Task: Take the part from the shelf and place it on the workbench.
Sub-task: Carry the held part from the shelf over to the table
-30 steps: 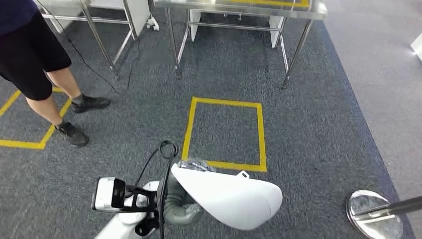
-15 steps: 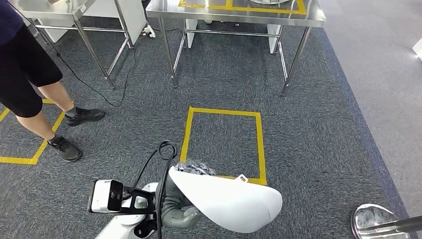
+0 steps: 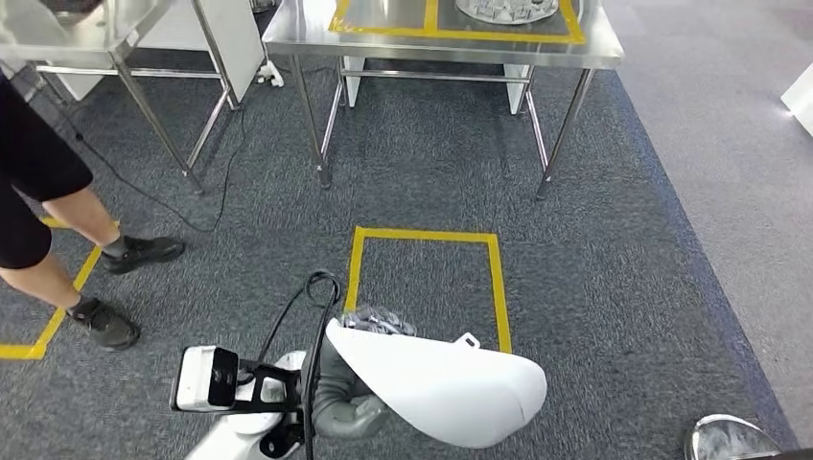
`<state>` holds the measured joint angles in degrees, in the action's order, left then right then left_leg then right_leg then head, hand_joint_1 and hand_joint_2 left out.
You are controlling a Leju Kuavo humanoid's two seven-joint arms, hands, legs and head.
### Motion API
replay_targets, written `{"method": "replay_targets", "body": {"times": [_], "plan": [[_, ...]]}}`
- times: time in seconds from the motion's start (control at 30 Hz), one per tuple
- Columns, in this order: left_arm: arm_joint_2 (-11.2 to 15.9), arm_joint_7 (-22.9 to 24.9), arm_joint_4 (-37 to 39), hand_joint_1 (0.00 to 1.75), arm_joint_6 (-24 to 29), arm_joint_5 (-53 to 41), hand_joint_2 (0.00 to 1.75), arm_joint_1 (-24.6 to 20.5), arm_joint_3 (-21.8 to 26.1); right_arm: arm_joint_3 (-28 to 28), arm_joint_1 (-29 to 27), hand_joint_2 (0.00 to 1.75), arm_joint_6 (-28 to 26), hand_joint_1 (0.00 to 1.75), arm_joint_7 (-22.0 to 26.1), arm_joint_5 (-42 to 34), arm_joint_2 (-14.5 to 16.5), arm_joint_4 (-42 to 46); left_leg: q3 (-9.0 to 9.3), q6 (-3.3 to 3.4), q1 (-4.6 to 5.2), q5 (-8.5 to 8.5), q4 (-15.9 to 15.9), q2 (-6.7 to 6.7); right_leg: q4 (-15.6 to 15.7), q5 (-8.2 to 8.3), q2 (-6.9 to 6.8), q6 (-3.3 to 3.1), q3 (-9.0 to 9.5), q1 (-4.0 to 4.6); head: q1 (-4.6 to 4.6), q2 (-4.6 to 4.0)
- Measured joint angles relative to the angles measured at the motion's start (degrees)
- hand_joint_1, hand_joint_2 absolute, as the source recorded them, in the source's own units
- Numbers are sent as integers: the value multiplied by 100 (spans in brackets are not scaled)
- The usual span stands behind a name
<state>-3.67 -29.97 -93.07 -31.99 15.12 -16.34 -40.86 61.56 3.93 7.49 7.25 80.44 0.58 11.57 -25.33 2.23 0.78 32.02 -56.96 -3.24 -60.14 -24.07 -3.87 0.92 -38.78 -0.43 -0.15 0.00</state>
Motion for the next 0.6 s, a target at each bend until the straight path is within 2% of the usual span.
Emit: {"method": "replay_targets", "body": {"times": [0.03, 0.1, 0.13, 0.17, 0.2, 0.27, 0.3, 0.33, 0.37, 0.4, 0.47, 0.5, 0.53, 0.6], "plan": [[-1, -1, -4, 175, 1, -11, 175, 1, -2, 3, 10, 0, 5, 0, -3, -5, 1, 0, 84, -37, 16, 50, -14, -32, 48, 98, 2, -46, 25, 5, 0, 0], [-10, -8, -23, 175, 4, -26, 175, -20, -6, 7, 34, 0, 10, 0, -19, -10, 1, 1, 110, -118, 12, 12, -197, -47, 62, 4, 173, -129, 142, -10, -9, 0], [-13, -14, -32, 175, 8, -27, 175, -30, -8, 8, 39, 0, 4, 0, -33, -3, 2, 1, 18, -146, -3, -56, -445, 18, 85, -39, 236, -170, 212, -23, -10, 0], [-13, -19, -37, 175, 12, -30, 175, -35, -8, 8, 47, 0, -11, 0, -59, 17, 2, 2, -166, -172, -21, -85, -768, 102, 100, -80, 292, -208, 286, -29, -15, 0], [-9, -20, -39, 175, 16, -37, 175, -31, -8, 8, 53, 0, -33, 0, -90, 49, 3, 2, -404, -191, -43, -32, -1118, 190, 114, -128, 339, -236, 350, -34, -17, 0], [1, -22, -39, 175, 16, -50, 175, -15, -8, 7, 56, 0, -76, 0, -153, 114, 3, 3, -891, -229, -70, 337, -1651, 270, 120, -245, 437, -261, 478, -35, -21, 0], [5, -21, -39, 175, 16, -56, 175, -9, -8, 6, 50, 0, -88, 0, -173, 133, 3, 3, -1070, -243, -77, 544, -1744, 274, 120, -310, 483, -259, 551, -32, -22, 0], [7, -21, -39, 175, 16, -61, 175, -5, -8, 5, 43, 0, -95, 0, -186, 143, 3, 3, -1190, -245, -80, 673, -1711, 274, 120, -378, 520, -255, 635, -27, -21, 0], [8, -21, -39, 175, 16, -64, 175, -4, -8, 5, 37, 0, -99, 0, -192, 149, 3, 3, -1243, -227, -76, 651, -1544, 275, 121, -446, 550, -250, 726, -18, -22, 0], [9, -21, -39, 175, 16, -67, 175, -3, -8, 5, 34, 0, -103, 0, -195, 153, 3, 3, -1247, -187, -66, 458, -1273, 277, 123, -515, 571, -243, 817, -6, -22, 0], [11, -21, -39, 175, 16, -71, 175, 3, -8, 5, 31, 0, -110, 0, -193, 154, 41, -3, -1203, -40, -9, -266, -671, 316, 132, -646, 604, -212, 969, 5, -11, 0], [13, -19, -40, 175, 16, -73, 175, 6, -8, 5, 39, 0, -116, 0, -188, 154, 62, -3, -1172, 22, 26, -540, -471, 353, 146, -704, 617, -178, 1020, -1, -11, 0], [14, -16, -43, 175, 16, -74, 175, 8, -8, 5, 44, 0, -121, 0, -181, 154, 83, -4, -1134, 73, 56, -697, -342, 391, 135, -722, 629, -139, 1073, -9, -8, 0], [3, -14, -54, 175, 16, -73, 175, 2, -9, 4, 61, 0, -130, 0, -166, 154, 85, 3, -982, 129, 59, -686, -196, 428, 71, -671, 625, -57, 1135, -10, -15, 1]]}}
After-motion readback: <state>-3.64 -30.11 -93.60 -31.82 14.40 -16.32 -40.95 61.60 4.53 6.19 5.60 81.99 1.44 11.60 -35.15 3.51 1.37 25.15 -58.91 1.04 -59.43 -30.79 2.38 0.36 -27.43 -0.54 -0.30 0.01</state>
